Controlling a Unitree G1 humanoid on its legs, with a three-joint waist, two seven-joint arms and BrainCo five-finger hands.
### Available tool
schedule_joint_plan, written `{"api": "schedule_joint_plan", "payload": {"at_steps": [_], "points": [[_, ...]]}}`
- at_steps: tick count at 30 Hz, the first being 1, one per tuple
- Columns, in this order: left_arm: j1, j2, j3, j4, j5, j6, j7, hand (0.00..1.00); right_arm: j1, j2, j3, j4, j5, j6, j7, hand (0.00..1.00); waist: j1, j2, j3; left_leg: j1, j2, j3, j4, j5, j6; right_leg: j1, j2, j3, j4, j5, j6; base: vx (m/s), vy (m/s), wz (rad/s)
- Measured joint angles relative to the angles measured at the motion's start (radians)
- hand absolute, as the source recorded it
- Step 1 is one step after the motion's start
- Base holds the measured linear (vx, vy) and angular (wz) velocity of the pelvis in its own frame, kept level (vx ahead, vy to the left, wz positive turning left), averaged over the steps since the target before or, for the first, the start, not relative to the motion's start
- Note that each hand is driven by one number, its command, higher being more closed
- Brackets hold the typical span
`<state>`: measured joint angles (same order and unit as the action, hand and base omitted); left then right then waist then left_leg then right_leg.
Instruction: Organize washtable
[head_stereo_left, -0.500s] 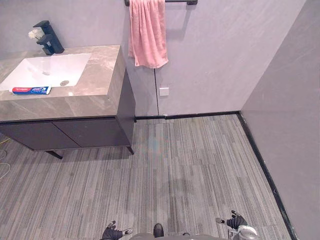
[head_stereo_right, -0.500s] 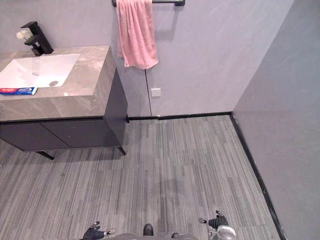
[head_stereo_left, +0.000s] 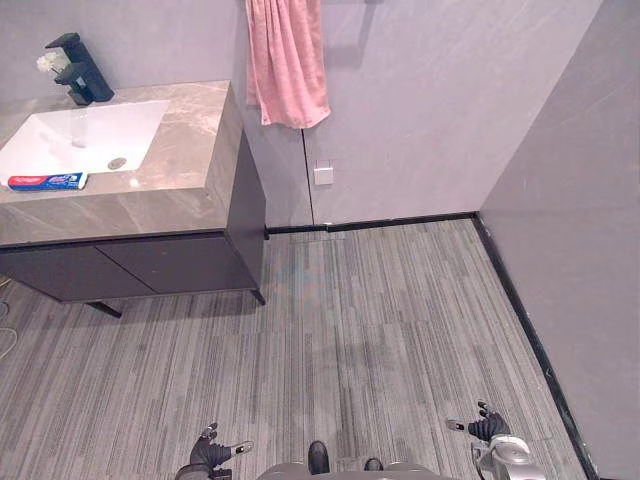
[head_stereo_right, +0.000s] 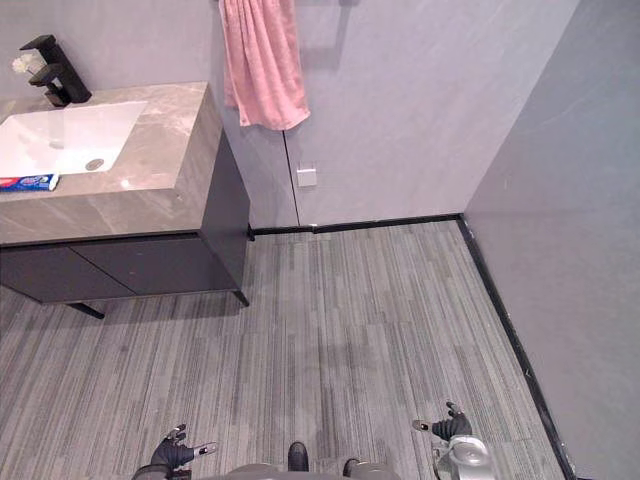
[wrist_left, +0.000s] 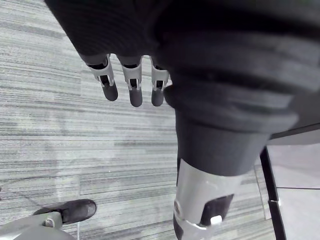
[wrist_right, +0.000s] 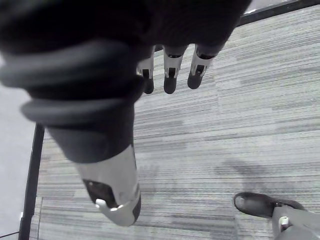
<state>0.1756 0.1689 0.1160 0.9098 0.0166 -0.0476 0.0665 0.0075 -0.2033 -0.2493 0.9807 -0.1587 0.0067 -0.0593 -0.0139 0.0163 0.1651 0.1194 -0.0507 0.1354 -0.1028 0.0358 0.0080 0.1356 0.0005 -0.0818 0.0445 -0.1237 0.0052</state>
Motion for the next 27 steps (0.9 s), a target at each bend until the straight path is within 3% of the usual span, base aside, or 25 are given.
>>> {"api": "schedule_joint_plan", "payload": {"at_steps": [13,22,24,26,27], "points": [[0.000,-0.002,-0.037,-0.002,0.000,0.001,-0.001,0.00,-0.005,0.017,0.023,0.000,0.012,0.002,0.000,0.00,0.002,0.003,0.002,-0.001,0.005,0.042,0.000,-0.011,-0.004,-0.005,0.005,0.036,-0.015,0.010,-0.003,-0.01,-0.018,-0.07],[-0.002,-0.002,-0.038,-0.044,-0.004,0.006,0.000,0.00,-0.019,0.027,0.019,-0.019,0.074,0.012,-0.001,0.00,0.012,0.008,0.007,-0.030,0.015,0.128,0.008,-0.055,0.018,-0.071,0.016,0.122,-0.002,0.014,-0.001,0.04,-0.013,-0.33],[-0.003,-0.002,-0.039,-0.062,-0.004,0.006,0.000,0.00,-0.020,0.027,0.011,-0.023,0.074,0.019,-0.001,0.00,0.016,0.012,0.011,-0.050,0.020,0.145,0.061,-0.099,0.022,-0.098,0.015,0.134,0.052,-0.002,0.024,0.13,0.030,-0.30],[-0.003,-0.001,-0.039,-0.069,-0.005,0.006,0.000,0.00,-0.020,0.022,0.007,-0.025,0.078,0.022,-0.001,0.00,0.025,0.031,0.023,-0.053,0.035,0.163,0.132,-0.155,0.025,-0.153,0.017,0.126,0.223,-0.046,0.082,0.12,0.057,-0.23],[-0.003,0.001,-0.040,-0.077,-0.005,0.006,0.000,0.00,-0.017,0.024,0.002,-0.025,0.079,0.023,0.000,0.00,0.024,0.036,0.025,-0.047,0.035,0.162,0.150,-0.170,0.028,-0.188,0.013,0.111,0.323,-0.063,0.092,0.09,0.060,-0.05]]}}
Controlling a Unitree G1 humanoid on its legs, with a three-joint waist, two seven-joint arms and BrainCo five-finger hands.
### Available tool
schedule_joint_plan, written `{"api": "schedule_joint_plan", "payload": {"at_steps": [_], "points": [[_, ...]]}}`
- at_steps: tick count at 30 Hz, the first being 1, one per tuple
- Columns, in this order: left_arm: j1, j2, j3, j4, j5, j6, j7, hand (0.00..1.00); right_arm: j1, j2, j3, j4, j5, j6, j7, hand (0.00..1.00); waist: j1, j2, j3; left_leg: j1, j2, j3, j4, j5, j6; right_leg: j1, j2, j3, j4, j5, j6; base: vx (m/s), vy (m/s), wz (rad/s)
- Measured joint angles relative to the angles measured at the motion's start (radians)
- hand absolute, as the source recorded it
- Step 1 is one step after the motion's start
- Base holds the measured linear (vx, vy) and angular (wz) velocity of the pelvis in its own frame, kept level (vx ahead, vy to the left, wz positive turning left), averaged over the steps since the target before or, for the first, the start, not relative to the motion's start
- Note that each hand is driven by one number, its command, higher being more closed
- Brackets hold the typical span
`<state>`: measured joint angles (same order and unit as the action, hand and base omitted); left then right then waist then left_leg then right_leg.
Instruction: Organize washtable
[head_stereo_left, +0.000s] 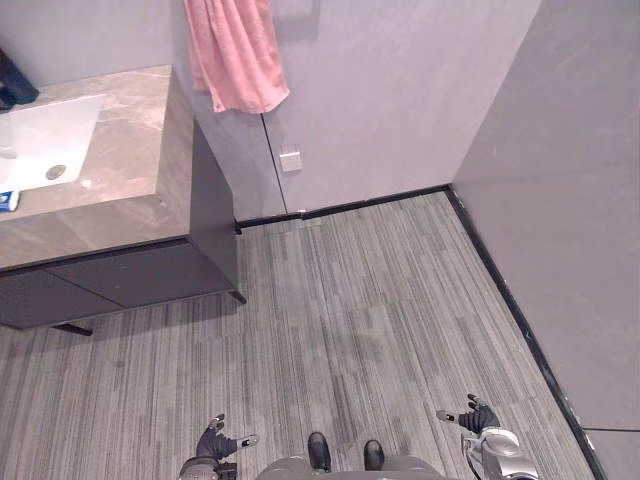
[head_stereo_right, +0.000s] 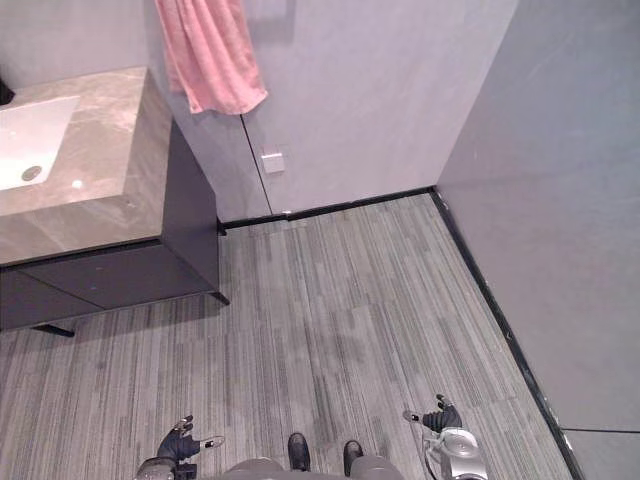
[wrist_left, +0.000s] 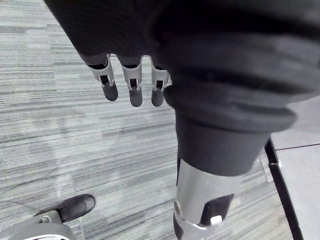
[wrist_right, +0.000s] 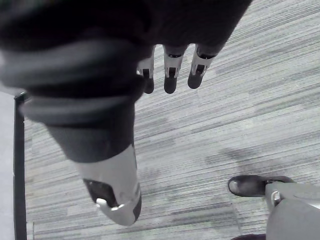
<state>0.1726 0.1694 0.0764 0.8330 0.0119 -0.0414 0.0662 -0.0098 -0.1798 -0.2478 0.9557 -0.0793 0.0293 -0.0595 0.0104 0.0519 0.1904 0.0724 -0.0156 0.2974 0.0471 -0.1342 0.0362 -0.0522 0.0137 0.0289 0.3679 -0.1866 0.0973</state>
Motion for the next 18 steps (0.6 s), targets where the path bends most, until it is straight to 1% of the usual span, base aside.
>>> {"api": "schedule_joint_plan", "payload": {"at_steps": [1,2,3,4,5,6,7,8,9,10,11,12,13,14,15,16,17,18], "points": [[-0.001,0.001,-0.001,-0.005,0.000,-0.001,0.000,0.00,0.000,0.001,-0.006,0.000,0.001,0.001,0.000,0.00,0.001,0.003,0.003,0.006,0.000,-0.001,0.005,-0.007,0.007,-0.029,-0.002,-0.008,0.073,-0.003,0.003,0.13,0.069,0.13],[-0.009,0.010,-0.006,-0.008,-0.001,0.000,0.000,0.00,-0.001,0.005,-0.012,0.000,0.004,0.001,0.000,0.00,0.000,0.004,0.009,0.026,-0.006,-0.012,0.005,-0.013,0.016,-0.098,-0.016,-0.032,0.231,-0.004,0.003,0.17,0.063,0.30],[-0.027,0.020,-0.007,-0.008,-0.001,0.001,0.001,0.00,0.000,0.009,-0.012,0.001,0.009,0.001,0.001,0.00,-0.003,-0.004,0.022,0.043,-0.018,-0.031,0.005,-0.023,0.031,-0.155,-0.044,-0.070,0.349,-0.025,-0.016,0.17,0.056,0.35],[-0.036,0.024,-0.006,-0.008,-0.002,0.001,0.001,0.00,0.000,0.010,-0.012,0.001,0.010,0.002,0.001,0.00,-0.002,-0.007,0.027,0.049,-0.022,-0.038,0.005,-0.027,0.031,-0.176,-0.059,-0.087,0.380,-0.041,-0.019,0.16,0.037,0.41],[-0.045,0.026,-0.005,-0.008,-0.005,0.001,0.001,0.00,-0.004,0.010,-0.011,0.002,0.012,0.002,0.003,0.00,-0.002,-0.005,0.028,0.056,-0.020,-0.055,0.001,-0.032,0.029,-0.210,-0.074,-0.121,0.388,-0.062,-0.031,0.17,0.020,0.33],[-0.047,0.027,-0.004,-0.009,-0.010,0.001,0.001,0.00,-0.005,0.010,-0.010,0.002,0.012,0.002,0.005,0.00,-0.008,-0.003,0.030,0.068,-0.012,-0.068,-0.010,-0.035,0.023,-0.233,-0.079,-0.148,0.347,-0.076,-0.027,0.18,0.007,0.34],[-0.047,0.027,-0.004,-0.008,-0.015,0.002,0.002,0.00,-0.007,0.010,-0.009,0.002,0.012,0.002,0.006,0.00,-0.013,-0.001,0.032,0.075,-0.006,-0.077,-0.011,-0.040,0.018,-0.238,-0.079,-0.162,0.312,-0.077,-0.029,0.21,-0.034,0.31],[-0.047,0.027,-0.004,-0.008,-0.020,0.002,0.002,0.00,-0.012,0.010,-0.009,0.002,0.012,0.002,0.008,0.00,-0.023,0.003,0.035,0.090,0.011,-0.087,-0.011,-0.051,0.005,-0.253,-0.068,-0.174,0.240,-0.076,-0.030,0.30,-0.096,0.35],[-0.042,0.027,-0.004,-0.008,-0.020,0.003,0.001,0.00,-0.009,0.009,-0.009,0.002,0.012,0.002,0.007,0.00,-0.029,0.005,0.042,0.116,0.031,-0.100,-0.011,-0.066,-0.019,-0.260,-0.049,-0.171,0.134,-0.052,-0.039,0.31,-0.116,0.37],[-0.042,0.030,-0.004,-0.008,-0.020,0.003,0.001,0.00,-0.003,0.011,-0.009,0.002,0.012,0.002,0.008,0.00,-0.029,0.004,0.042,0.118,0.030,-0.104,-0.009,-0.074,-0.031,-0.260,-0.048,-0.170,0.096,-0.025,-0.054,0.29,-0.122,0.43],[-0.042,0.035,-0.003,-0.008,-0.020,0.002,0.002,0.00,0.004,0.012,-0.009,0.003,0.013,0.002,0.008,0.00,-0.035,-0.031,0.034,0.129,0.025,-0.116,-0.001,-0.091,-0.050,-0.262,-0.057,-0.169,0.059,0.030,-0.079,0.20,-0.104,0.40],[-0.039,0.039,-0.002,-0.008,-0.020,0.002,0.001,0.00,0.014,0.015,-0.009,0.003,0.015,0.002,0.008,0.00,-0.039,-0.049,0.029,0.138,0.016,-0.129,0.008,-0.104,-0.062,-0.261,-0.069,-0.172,0.039,0.077,-0.089,0.39,-0.224,0.42],[-0.038,0.022,0.007,0.001,-0.021,0.006,0.002,0.00,0.024,0.009,-0.014,0.011,0.022,0.004,0.008,0.00,-0.045,-0.039,0.030,0.139,0.044,-0.145,0.048,-0.132,-0.085,-0.254,-0.064,-0.190,0.058,0.087,-0.112,0.47,-0.302,0.31],[-0.036,0.010,0.007,0.001,-0.021,0.008,0.000,0.00,0.023,0.014,-0.019,0.009,0.031,0.003,0.005,0.00,-0.049,-0.033,0.027,0.087,0.071,-0.146,0.155,-0.141,-0.100,-0.231,-0.047,-0.201,0.027,0.066,-0.129,0.46,-0.320,0.21],[-0.037,-0.001,0.009,-0.002,-0.021,0.008,0.001,0.00,0.021,0.014,-0.019,0.008,0.031,0.004,0.006,0.00,-0.048,-0.030,0.028,0.046,0.089,-0.147,0.247,-0.148,-0.111,-0.218,-0.039,-0.207,0.010,0.062,-0.135,0.35,-0.285,0.17],[-0.038,-0.025,0.014,-0.009,-0.022,0.009,0.000,0.00,0.021,0.018,-0.017,0.000,0.033,0.004,0.005,0.00,-0.051,-0.019,0.034,-0.046,0.131,-0.146,0.469,-0.145,-0.114,-0.175,-0.020,-0.216,-0.026,0.055,-0.148,0.36,-0.270,0.13],[-0.036,-0.048,0.015,-0.021,-0.033,0.010,-0.001,0.00,0.031,0.021,-0.008,-0.019,0.042,0.004,0.002,0.00,-0.048,-0.004,0.042,-0.128,0.196,-0.140,0.688,-0.139,-0.115,-0.115,0.011,-0.224,-0.058,0.047,-0.167,0.37,-0.246,0.04],[-0.035,-0.055,0.015,-0.028,-0.040,0.011,-0.002,0.00,0.038,0.028,-0.007,-0.034,0.048,0.004,0.001,0.00,-0.043,-0.001,0.043,-0.153,0.227,-0.132,0.772,-0.140,-0.115,-0.085,0.023,-0.223,-0.067,0.040,-0.178,0.38,-0.206,-0.12]]}}
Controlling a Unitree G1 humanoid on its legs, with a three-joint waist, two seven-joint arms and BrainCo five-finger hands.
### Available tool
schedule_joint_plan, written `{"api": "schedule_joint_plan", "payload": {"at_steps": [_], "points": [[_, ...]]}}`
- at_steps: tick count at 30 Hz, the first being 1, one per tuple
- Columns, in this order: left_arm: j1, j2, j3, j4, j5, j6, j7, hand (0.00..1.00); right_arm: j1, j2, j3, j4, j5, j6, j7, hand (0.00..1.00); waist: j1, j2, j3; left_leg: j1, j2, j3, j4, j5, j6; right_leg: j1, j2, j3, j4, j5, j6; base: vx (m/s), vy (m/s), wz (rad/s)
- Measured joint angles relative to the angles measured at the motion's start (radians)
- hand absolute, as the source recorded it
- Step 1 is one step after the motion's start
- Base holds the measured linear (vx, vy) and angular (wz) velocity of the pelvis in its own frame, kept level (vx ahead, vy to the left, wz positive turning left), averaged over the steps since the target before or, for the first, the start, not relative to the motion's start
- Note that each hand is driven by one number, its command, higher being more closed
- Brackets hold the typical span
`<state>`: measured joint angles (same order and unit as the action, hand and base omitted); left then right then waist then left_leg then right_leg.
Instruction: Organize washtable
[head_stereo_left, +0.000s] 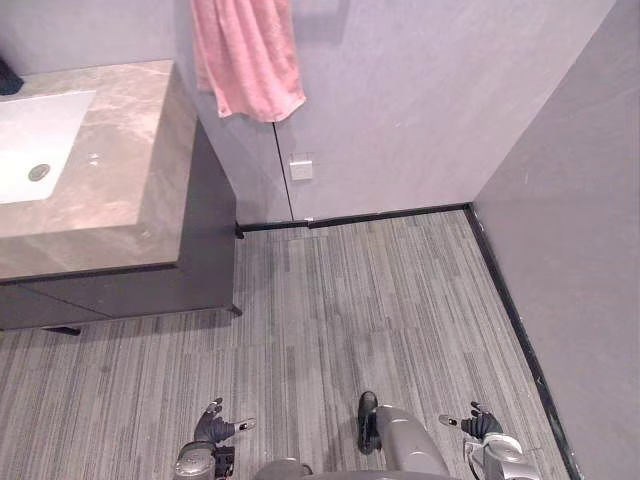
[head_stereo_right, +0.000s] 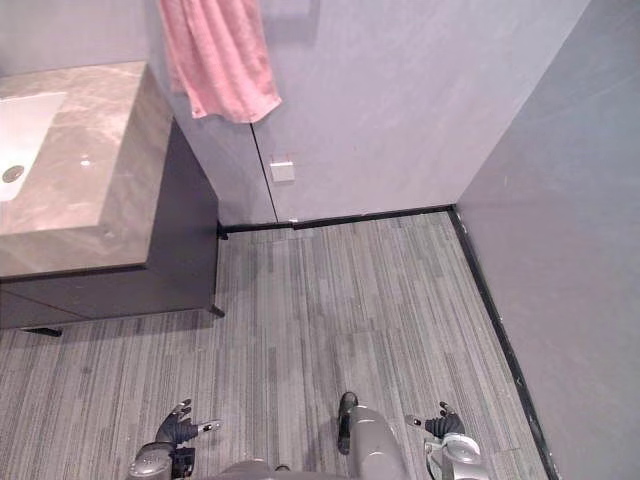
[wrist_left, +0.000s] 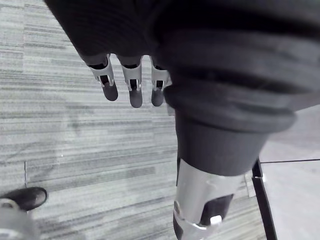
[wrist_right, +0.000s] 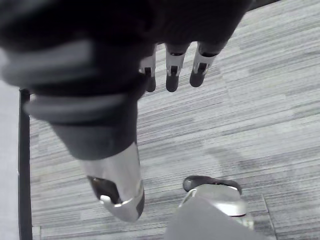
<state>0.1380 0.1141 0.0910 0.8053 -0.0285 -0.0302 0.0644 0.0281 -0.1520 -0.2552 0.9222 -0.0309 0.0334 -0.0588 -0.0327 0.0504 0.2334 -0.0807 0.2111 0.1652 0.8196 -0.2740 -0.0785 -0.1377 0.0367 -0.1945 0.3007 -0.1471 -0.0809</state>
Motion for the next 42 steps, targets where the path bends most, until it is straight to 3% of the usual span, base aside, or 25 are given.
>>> {"api": "schedule_joint_plan", "payload": {"at_steps": [1,4,9,11,13,15,17,19,20,21,23,24,27,28,29,32,34,35,36,37,39,42], "points": [[-0.001,-0.010,0.000,-0.011,-0.005,0.003,0.000,0.00,0.006,0.013,0.001,-0.027,0.013,-0.002,-0.003,0.00,0.018,-0.004,0.002,-0.040,0.045,0.016,0.105,-0.001,0.002,0.053,0.012,0.006,-0.018,-0.011,-0.016,0.28,-0.142,-0.21],[-0.006,-0.034,0.000,-0.062,-0.022,0.003,0.000,0.00,0.000,0.025,0.000,-0.078,0.025,-0.006,-0.005,0.00,0.041,-0.017,0.006,-0.144,0.068,0.038,0.133,-0.002,0.002,0.129,0.009,0.038,-0.069,-0.024,-0.023,0.28,-0.110,-0.26],[-0.021,-0.060,0.000,-0.064,-0.056,0.004,0.002,0.00,-0.003,0.036,-0.012,-0.079,0.029,-0.004,-0.007,0.00,0.052,-0.040,0.013,-0.223,-0.020,0.088,-0.273,0.007,-0.007,0.234,-0.045,0.056,-0.158,-0.037,0.016,0.27,0.057,-0.09],[-0.023,-0.066,-0.002,-0.056,-0.058,0.004,0.002,0.00,0.004,0.036,-0.013,-0.061,0.029,-0.003,-0.008,0.00,0.053,-0.026,0.000,-0.222,-0.051,0.084,-0.442,0.078,0.018,0.263,-0.051,0.060,-0.174,-0.061,0.058,0.31,0.189,-0.06],[-0.021,-0.064,-0.001,-0.036,-0.058,0.004,0.003,0.00,0.009,0.034,-0.013,-0.040,0.029,-0.002,-0.008,0.00,0.065,-0.016,-0.016,-0.212,-0.062,0.078,-0.473,0.177,0.061,0.282,-0.057,0.085,-0.164,-0.097,0.095,0.35,0.265,-0.33],[-0.022,-0.061,-0.001,-0.016,-0.058,0.005,0.005,0.00,0.017,0.042,-0.012,-0.020,0.028,-0.001,-0.007,0.00,0.079,-0.035,-0.033,-0.191,-0.095,0.104,-0.451,0.157,0.085,0.271,-0.106,0.117,-0.097,-0.131,0.138,0.37,0.290,-0.30],[-0.023,-0.059,-0.007,-0.002,-0.058,0.005,0.005,0.00,0.021,0.053,-0.012,0.003,0.024,-0.001,-0.006,0.00,0.076,-0.058,-0.045,-0.126,-0.136,0.130,-0.464,0.106,0.104,0.165,-0.156,0.146,0.210,-0.133,0.178,0.42,0.312,-0.08],[-0.020,-0.042,-0.011,0.001,-0.058,0.006,0.007,0.00,0.025,0.066,-0.007,0.006,0.020,0.000,-0.005,0.00,0.069,-0.069,-0.052,-0.066,-0.158,0.136,-0.465,0.078,0.128,0.085,-0.190,0.174,0.443,-0.087,0.250,0.36,0.191,0.08],[-0.025,-0.029,-0.010,0.001,-0.058,0.005,0.010,0.00,0.035,0.073,0.000,0.006,0.019,0.000,-0.003,0.00,0.071,-0.071,-0.054,-0.029,-0.164,0.134,-0.472,0.062,0.134,0.041,-0.195,0.176,0.549,-0.086,0.253,0.35,0.144,0.14],[-0.028,-0.027,-0.010,0.001,-0.058,0.005,0.012,0.00,0.035,0.077,0.000,0.006,0.019,0.000,-0.004,0.00,0.074,-0.072,-0.055,-0.011,-0.165,0.134,-0.479,0.057,0.139,0.018,-0.196,0.172,0.587,-0.088,0.249,0.33,0.091,0.05],[-0.034,-0.017,0.001,0.001,-0.058,0.005,0.026,0.00,0.034,0.088,0.001,0.000,0.019,-0.004,-0.003,0.00,0.071,-0.070,-0.054,0.069,-0.174,0.109,-0.534,0.034,0.141,-0.068,-0.189,0.127,0.654,-0.123,0.189,0.33,0.024,0.15],[-0.037,-0.017,0.002,0.003,-0.058,0.006,0.028,0.00,0.039,0.087,0.001,0.001,0.019,-0.003,-0.003,0.00,0.069,-0.066,-0.052,0.117,-0.173,0.103,-0.563,0.029,0.138,-0.092,-0.174,0.109,0.603,-0.139,0.162,0.29,-0.023,0.23],[-0.040,-0.025,0.014,0.015,-0.057,0.005,0.027,0.00,0.039,0.083,-0.001,0.003,0.019,-0.003,-0.003,0.00,0.044,-0.057,-0.046,0.181,-0.165,0.061,-0.605,0.023,0.126,-0.128,-0.131,0.084,0.384,-0.140,0.144,0.28,-0.079,0.51],[-0.042,-0.020,0.031,0.027,-0.057,0.005,0.027,0.00,0.048,0.084,-0.001,0.005,0.018,-0.003,-0.004,0.00,0.042,-0.061,-0.050,0.189,-0.167,0.046,-0.614,0.016,0.101,-0.129,-0.108,0.088,0.223,-0.083,0.125,0.35,-0.152,0.68],[-0.043,-0.021,0.034,0.033,-0.057,0.005,0.024,0.00,0.065,0.087,-0.002,0.013,0.016,-0.003,-0.004,0.00,0.042,-0.097,-0.059,0.206,-0.183,0.019,-0.612,-0.004,0.070,-0.128,-0.110,0.095,0.133,0.054,0.078,0.37,-0.168,0.61],[-0.031,-0.070,0.038,0.055,-0.048,0.007,0.023,0.00,0.064,0.074,-0.013,0.035,0.011,0.010,-0.005,0.00,0.047,-0.047,-0.075,0.214,-0.122,-0.001,-0.570,-0.004,0.043,-0.072,-0.078,0.047,0.091,0.024,0.061,0.32,-0.150,0.34],[-0.035,-0.086,0.040,0.054,-0.046,0.007,0.022,0.00,0.056,0.079,-0.012,0.029,0.011,0.011,-0.005,0.00,0.044,-0.037,-0.071,0.149,-0.089,-0.001,-0.433,-0.007,0.030,-0.041,-0.066,0.026,0.049,0.023,0.056,0.31,-0.194,0.39],[-0.044,-0.109,0.072,0.048,-0.044,0.008,0.021,0.00,0.063,0.081,-0.011,0.012,0.012,0.012,-0.005,0.00,0.048,-0.024,-0.060,0.033,-0.023,0.003,-0.164,0.015,-0.009,0.040,-0.038,0.003,-0.021,0.026,0.043,0.27,-0.146,0.30],[-0.036,-0.109,0.078,0.047,-0.044,0.009,0.022,0.00,0.068,0.088,-0.003,-0.003,0.012,0.012,-0.007,0.00,0.056,-0.028,-0.057,-0.006,0.021,0.019,-0.033,0.009,-0.009,0.094,-0.022,0.000,-0.046,0.018,0.029,0.30,-0.119,0.19],[-0.030,-0.105,0.080,0.042,-0.043,0.010,0.021,0.00,0.066,0.091,0.000,-0.009,0.013,0.011,-0.007,0.00,0.059,-0.029,-0.057,-0.017,0.039,0.031,-0.001,0.008,-0.007,0.117,-0.019,0.000,-0.054,0.016,0.026,0.27,-0.063,-0.12],[-0.032,-0.104,0.079,0.039,-0.043,0.011,0.022,0.00,0.065,0.099,-0.001,-0.033,0.021,0.010,-0.007,0.00,0.075,-0.042,-0.051,-0.048,0.057,0.051,-0.023,0.002,0.003,0.157,-0.021,0.010,-0.081,0.013,0.024,0.17,-0.011,-0.19],[-0.040,-0.111,0.079,0.029,-0.043,0.011,0.022,0.00,0.044,0.105,-0.002,-0.044,0.023,0.012,-0.007,0.00,0.077,-0.041,-0.051,-0.080,0.029,0.045,-0.265,0.009,0.007,0.168,-0.049,0.043,-0.087,0.011,0.048,0.16,0.125,-0.28]]}}
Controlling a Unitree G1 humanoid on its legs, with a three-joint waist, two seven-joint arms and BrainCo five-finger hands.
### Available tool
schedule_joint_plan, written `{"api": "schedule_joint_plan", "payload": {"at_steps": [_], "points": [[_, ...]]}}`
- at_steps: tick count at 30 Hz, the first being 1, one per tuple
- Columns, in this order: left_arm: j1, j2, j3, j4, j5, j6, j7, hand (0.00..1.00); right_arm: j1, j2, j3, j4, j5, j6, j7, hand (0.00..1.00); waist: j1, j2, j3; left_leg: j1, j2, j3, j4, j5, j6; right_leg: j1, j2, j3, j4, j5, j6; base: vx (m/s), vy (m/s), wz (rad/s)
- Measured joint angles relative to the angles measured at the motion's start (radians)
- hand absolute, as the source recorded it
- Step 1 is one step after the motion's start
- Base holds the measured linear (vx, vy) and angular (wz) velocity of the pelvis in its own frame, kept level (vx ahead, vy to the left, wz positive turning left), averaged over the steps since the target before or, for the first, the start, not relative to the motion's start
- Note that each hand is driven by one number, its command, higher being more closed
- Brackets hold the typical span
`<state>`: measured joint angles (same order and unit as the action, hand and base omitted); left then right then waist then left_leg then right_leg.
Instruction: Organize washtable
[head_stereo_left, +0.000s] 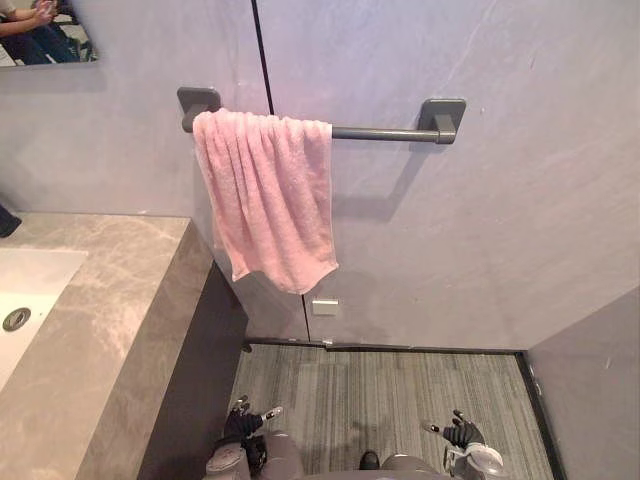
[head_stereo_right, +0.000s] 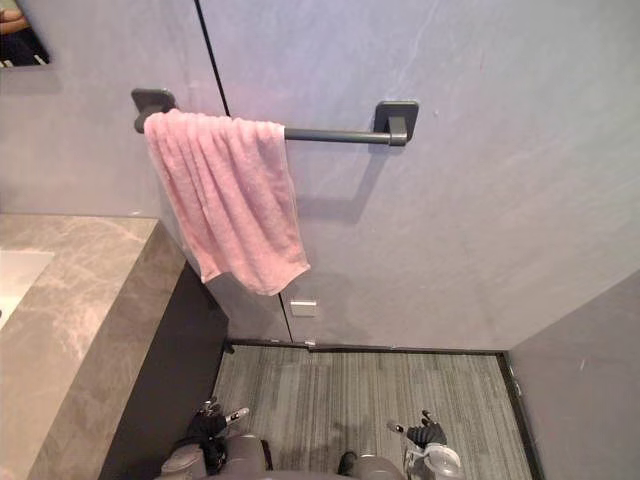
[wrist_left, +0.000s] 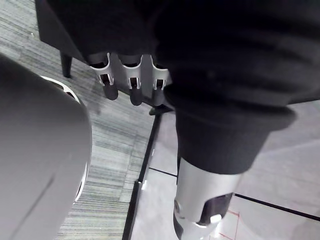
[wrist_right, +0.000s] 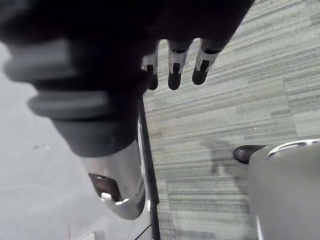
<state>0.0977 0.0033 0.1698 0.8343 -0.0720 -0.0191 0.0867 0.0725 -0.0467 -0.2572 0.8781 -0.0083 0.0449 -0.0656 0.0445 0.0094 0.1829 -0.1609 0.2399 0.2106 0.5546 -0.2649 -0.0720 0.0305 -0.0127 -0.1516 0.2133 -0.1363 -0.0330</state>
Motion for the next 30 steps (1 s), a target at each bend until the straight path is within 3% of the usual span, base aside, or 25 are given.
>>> {"api": "schedule_joint_plan", "payload": {"at_steps": [1,2,4,7,12,19,24,26,30], "points": [[0.000,-0.006,0.000,0.000,-0.001,0.000,0.001,0.00,0.002,-0.003,-0.001,0.000,0.000,0.000,-0.001,0.00,0.001,0.012,-0.006,0.020,-0.023,-0.027,-0.162,0.066,-0.003,-0.004,-0.006,0.016,0.007,-0.008,0.022,0.13,0.172,-0.22],[0.001,-0.012,0.000,0.003,-0.003,0.000,0.001,0.00,0.004,-0.008,-0.003,0.002,0.000,0.000,-0.001,0.00,0.001,0.034,-0.011,0.026,-0.029,-0.046,-0.213,0.155,-0.021,-0.009,-0.001,0.024,0.013,-0.020,0.041,0.12,0.232,-0.25],[0.000,-0.004,0.000,0.015,-0.004,0.000,0.003,0.00,0.012,0.019,-0.001,0.007,0.000,0.003,0.000,0.00,0.002,-0.010,-0.023,0.064,-0.076,-0.019,-0.264,0.155,-0.007,-0.009,-0.047,0.050,0.012,-0.030,0.070,0.13,0.224,-0.17],[0.004,0.006,0.000,0.022,-0.004,0.000,0.003,0.00,0.023,0.023,0.000,0.007,-0.002,0.003,-0.001,0.00,0.005,-0.032,-0.040,0.114,-0.122,0.016,-0.322,0.158,0.005,0.009,-0.086,0.073,-0.011,-0.025,0.090,0.12,0.138,-0.19],[0.003,0.009,-0.001,0.041,-0.003,0.001,0.003,0.00,0.032,0.023,0.000,0.021,-0.002,0.003,-0.002,0.00,0.001,-0.023,-0.054,0.184,-0.162,0.031,-0.414,0.185,0.023,0.056,-0.110,0.071,-0.063,-0.018,0.103,0.08,0.047,-0.04],[0.001,0.016,-0.008,0.011,-0.015,0.001,0.012,0.00,0.033,0.014,0.001,0.046,-0.002,0.001,-0.020,0.00,-0.001,-0.019,-0.068,0.231,-0.170,0.006,-0.507,0.239,0.012,0.079,-0.098,0.057,-0.077,-0.017,0.102,0.02,-0.035,0.09],[0.004,0.067,-0.024,-0.235,-0.045,-0.007,0.034,0.00,0.031,-0.017,0.008,0.046,-0.002,0.000,-0.023,0.00,-0.001,-0.019,-0.068,0.246,-0.172,-0.022,-0.568,0.287,0.012,0.079,-0.094,0.034,-0.074,-0.014,0.097,-0.07,-0.026,0.15],[0.022,0.109,-0.023,-0.394,-0.056,-0.027,0.061,0.00,0.031,-0.038,0.036,0.044,-0.002,-0.003,-0.024,0.00,-0.002,-0.018,-0.069,0.252,-0.177,-0.028,-0.599,0.306,0.016,0.070,-0.094,0.033,-0.073,-0.013,0.097,-0.09,0.010,0.05],[0.043,0.124,-0.021,-0.556,-0.055,-0.060,0.092,0.00,0.034,-0.040,0.039,0.040,-0.002,-0.008,-0.023,0.00,-0.001,-0.018,-0.069,0.263,-0.188,-0.034,-0.629,0.317,0.017,0.070,-0.099,0.038,-0.079,-0.009,0.103,-0.06,0.029,0.02]]}}
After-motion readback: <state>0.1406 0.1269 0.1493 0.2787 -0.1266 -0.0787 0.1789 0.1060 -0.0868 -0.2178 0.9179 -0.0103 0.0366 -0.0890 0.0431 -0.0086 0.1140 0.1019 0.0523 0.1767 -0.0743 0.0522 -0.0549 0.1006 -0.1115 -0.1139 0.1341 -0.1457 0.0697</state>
